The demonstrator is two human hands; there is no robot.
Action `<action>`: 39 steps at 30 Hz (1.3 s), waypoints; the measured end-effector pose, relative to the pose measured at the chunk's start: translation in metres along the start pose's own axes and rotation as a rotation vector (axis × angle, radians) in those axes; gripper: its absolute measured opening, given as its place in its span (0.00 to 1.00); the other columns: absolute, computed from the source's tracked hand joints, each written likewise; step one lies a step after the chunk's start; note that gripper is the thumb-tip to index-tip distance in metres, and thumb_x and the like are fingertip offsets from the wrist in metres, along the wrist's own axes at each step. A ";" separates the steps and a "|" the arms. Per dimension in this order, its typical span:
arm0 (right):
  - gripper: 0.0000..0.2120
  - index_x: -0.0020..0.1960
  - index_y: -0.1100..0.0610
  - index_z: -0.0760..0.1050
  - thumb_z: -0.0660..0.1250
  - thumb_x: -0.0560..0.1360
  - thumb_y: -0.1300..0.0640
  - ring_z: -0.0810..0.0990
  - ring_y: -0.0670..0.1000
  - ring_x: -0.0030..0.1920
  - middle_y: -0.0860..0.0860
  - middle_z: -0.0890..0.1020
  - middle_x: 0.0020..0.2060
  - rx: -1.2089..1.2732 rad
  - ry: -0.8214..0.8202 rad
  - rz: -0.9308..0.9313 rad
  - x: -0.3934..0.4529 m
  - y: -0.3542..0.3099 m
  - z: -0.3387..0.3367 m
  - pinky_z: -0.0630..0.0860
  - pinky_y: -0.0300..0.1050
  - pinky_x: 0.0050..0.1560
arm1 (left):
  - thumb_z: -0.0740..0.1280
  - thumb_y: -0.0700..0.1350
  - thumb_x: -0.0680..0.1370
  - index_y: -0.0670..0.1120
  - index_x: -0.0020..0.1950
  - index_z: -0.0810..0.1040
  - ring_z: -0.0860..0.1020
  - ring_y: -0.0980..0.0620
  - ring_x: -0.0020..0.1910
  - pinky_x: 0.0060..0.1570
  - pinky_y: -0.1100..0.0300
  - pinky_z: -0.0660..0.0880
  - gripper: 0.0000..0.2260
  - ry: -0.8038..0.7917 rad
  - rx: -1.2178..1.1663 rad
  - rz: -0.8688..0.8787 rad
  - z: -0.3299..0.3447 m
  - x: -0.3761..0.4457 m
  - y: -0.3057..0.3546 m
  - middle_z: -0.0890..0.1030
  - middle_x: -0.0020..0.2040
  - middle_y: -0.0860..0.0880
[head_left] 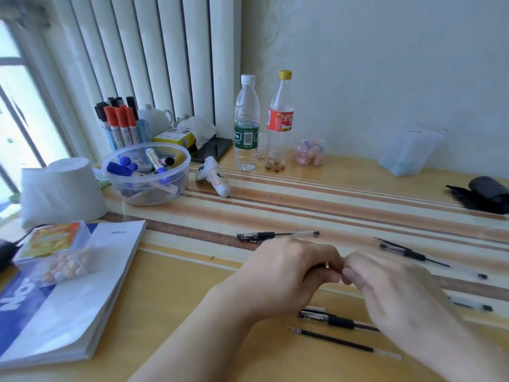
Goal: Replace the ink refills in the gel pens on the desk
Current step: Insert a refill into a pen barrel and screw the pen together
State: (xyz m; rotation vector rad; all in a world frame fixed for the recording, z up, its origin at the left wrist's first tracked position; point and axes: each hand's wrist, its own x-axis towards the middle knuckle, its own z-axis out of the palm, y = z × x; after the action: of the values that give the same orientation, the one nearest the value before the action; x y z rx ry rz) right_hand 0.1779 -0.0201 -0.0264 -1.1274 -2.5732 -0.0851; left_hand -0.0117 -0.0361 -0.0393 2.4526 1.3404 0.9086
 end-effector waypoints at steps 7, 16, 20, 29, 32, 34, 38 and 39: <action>0.13 0.35 0.50 0.73 0.72 0.64 0.66 0.72 0.44 0.20 0.36 0.70 0.27 -0.029 0.029 0.005 -0.009 0.004 0.008 0.59 0.35 0.17 | 0.66 0.47 0.78 0.55 0.51 0.81 0.68 0.56 0.28 0.31 0.63 0.67 0.06 -0.054 -0.018 0.007 0.007 0.001 -0.002 0.77 0.32 0.53; 0.09 0.34 0.50 0.71 0.60 0.70 0.62 0.75 0.47 0.22 0.42 0.77 0.26 -0.015 0.130 -0.035 -0.008 0.002 0.016 0.68 0.43 0.16 | 0.67 0.48 0.78 0.53 0.47 0.80 0.70 0.60 0.29 0.31 0.72 0.62 0.02 -0.108 -0.132 -0.051 0.001 -0.001 -0.003 0.74 0.30 0.59; 0.10 0.35 0.49 0.71 0.57 0.70 0.62 0.73 0.47 0.22 0.43 0.76 0.26 -0.036 0.159 -0.062 -0.007 0.000 0.015 0.66 0.41 0.17 | 0.66 0.49 0.79 0.51 0.48 0.78 0.68 0.56 0.28 0.29 0.69 0.61 0.03 -0.149 -0.157 -0.080 -0.002 -0.004 -0.002 0.73 0.30 0.55; 0.13 0.36 0.50 0.75 0.72 0.63 0.67 0.76 0.46 0.23 0.41 0.80 0.27 -0.097 0.143 -0.003 -0.007 0.011 0.011 0.69 0.40 0.18 | 0.57 0.52 0.80 0.53 0.44 0.70 0.65 0.49 0.29 0.29 0.56 0.63 0.08 -0.035 0.169 -0.042 0.011 -0.003 0.001 0.65 0.27 0.55; 0.10 0.36 0.50 0.74 0.69 0.66 0.65 0.80 0.48 0.27 0.43 0.82 0.28 -0.082 0.149 -0.034 -0.007 0.013 0.011 0.73 0.43 0.20 | 0.57 0.50 0.80 0.55 0.45 0.68 0.63 0.49 0.28 0.28 0.57 0.60 0.05 -0.050 0.147 -0.046 0.010 -0.003 0.003 0.64 0.25 0.54; 0.11 0.36 0.50 0.74 0.67 0.67 0.66 0.80 0.49 0.28 0.43 0.81 0.29 -0.075 0.141 -0.049 -0.007 0.014 0.011 0.74 0.44 0.21 | 0.58 0.50 0.81 0.57 0.44 0.66 0.64 0.50 0.28 0.28 0.57 0.61 0.05 -0.085 0.127 -0.046 0.009 -0.003 0.003 0.66 0.26 0.53; 0.11 0.37 0.50 0.74 0.64 0.66 0.66 0.79 0.50 0.29 0.43 0.80 0.29 -0.061 0.137 -0.079 -0.006 0.015 0.012 0.74 0.46 0.22 | 0.59 0.52 0.81 0.59 0.52 0.72 0.67 0.56 0.27 0.29 0.62 0.59 0.04 -0.111 0.053 -0.050 0.007 -0.005 -0.002 0.68 0.26 0.54; 0.10 0.37 0.51 0.74 0.63 0.67 0.66 0.79 0.49 0.29 0.43 0.81 0.30 -0.056 0.134 -0.086 -0.005 0.015 0.011 0.75 0.46 0.22 | 0.59 0.53 0.81 0.58 0.54 0.74 0.67 0.57 0.27 0.28 0.64 0.60 0.06 -0.099 0.055 -0.054 0.007 -0.006 -0.003 0.68 0.26 0.54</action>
State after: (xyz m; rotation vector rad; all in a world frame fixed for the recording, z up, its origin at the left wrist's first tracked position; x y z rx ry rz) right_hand 0.1892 -0.0116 -0.0399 -0.9950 -2.5127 -0.2465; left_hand -0.0118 -0.0385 -0.0484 2.4534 1.4083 0.7366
